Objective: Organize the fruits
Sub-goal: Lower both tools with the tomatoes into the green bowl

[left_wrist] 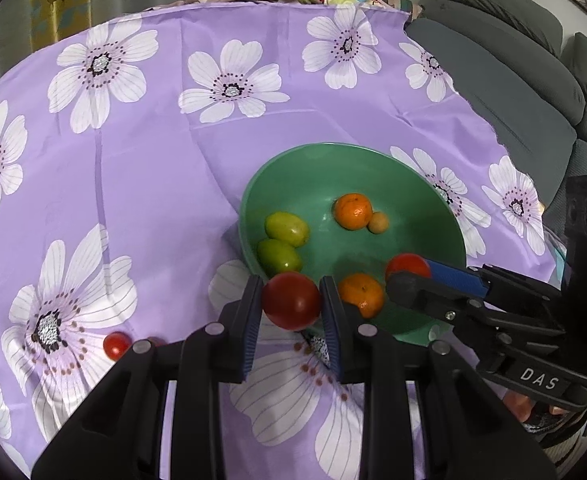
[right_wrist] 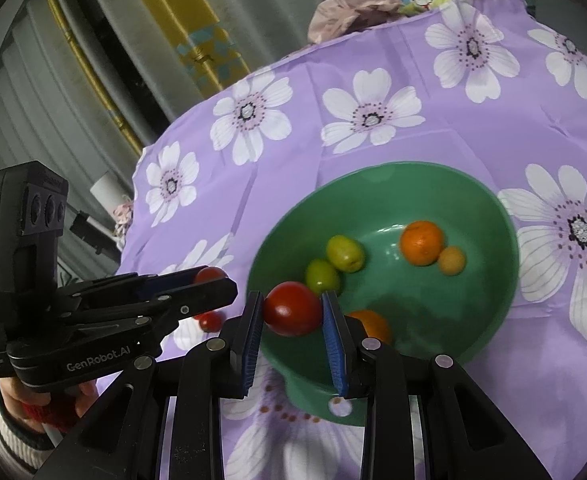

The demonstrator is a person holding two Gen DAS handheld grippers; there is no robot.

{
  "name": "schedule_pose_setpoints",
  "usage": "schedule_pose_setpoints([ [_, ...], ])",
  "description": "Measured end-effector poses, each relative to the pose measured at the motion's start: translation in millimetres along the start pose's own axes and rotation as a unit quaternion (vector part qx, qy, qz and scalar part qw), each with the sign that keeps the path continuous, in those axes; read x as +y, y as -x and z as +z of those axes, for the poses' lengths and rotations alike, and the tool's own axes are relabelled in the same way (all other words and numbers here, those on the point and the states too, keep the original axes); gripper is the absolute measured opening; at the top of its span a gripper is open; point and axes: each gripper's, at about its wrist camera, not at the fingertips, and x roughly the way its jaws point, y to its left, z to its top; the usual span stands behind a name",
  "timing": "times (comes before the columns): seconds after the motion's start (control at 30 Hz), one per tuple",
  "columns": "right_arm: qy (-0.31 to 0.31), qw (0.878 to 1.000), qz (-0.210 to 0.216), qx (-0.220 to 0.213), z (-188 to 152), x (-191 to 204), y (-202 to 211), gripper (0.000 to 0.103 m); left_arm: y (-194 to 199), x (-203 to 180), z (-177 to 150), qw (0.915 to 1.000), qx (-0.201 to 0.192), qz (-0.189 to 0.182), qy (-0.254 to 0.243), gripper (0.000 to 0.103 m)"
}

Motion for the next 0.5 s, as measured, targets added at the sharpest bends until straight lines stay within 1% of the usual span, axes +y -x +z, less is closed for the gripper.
schedule_pose_setpoints([
  [0.5,-0.011,1.0,-0.019,-0.003,6,-21,-5,0.031,-31,-13,16,0.9997,0.01,0.0,-0.021,0.028],
])
